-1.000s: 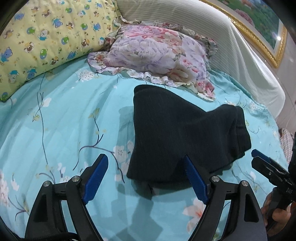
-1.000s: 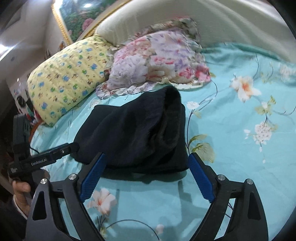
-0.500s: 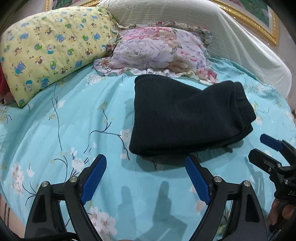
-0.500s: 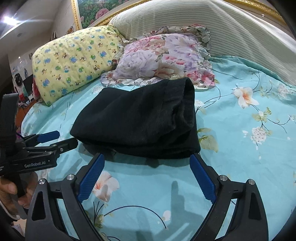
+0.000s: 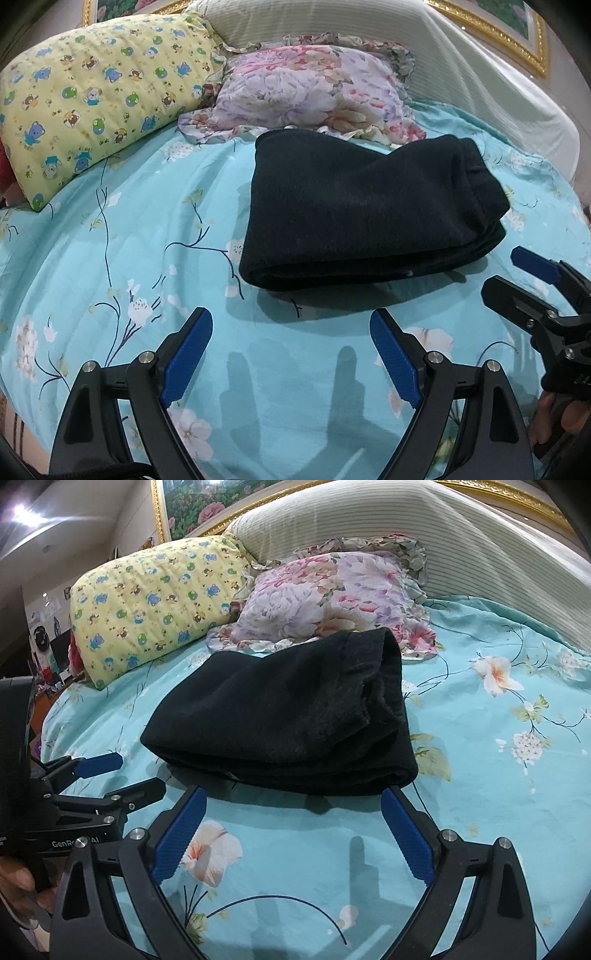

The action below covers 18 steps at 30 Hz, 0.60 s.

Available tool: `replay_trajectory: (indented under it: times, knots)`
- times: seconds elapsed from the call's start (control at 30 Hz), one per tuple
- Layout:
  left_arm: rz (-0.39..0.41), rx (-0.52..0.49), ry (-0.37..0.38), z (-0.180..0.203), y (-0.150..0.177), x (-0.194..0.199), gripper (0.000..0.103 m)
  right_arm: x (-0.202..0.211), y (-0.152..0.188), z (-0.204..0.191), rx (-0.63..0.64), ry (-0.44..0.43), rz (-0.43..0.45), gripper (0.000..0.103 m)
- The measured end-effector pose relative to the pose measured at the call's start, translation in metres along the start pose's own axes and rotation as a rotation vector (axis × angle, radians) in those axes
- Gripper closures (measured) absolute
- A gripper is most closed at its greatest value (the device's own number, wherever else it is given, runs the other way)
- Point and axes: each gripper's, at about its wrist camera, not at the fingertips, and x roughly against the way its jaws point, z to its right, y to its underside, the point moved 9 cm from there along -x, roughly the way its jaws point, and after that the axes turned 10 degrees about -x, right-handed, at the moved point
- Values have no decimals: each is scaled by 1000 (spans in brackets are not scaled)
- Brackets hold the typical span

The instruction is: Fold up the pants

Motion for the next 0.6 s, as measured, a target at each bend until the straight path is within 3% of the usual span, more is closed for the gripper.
replay_trajectory:
  times: [0.6]
  knots:
    - [-9, -38, -5, 10, -1, -8, 15, -9, 2, 1, -13, -15, -11, 6]
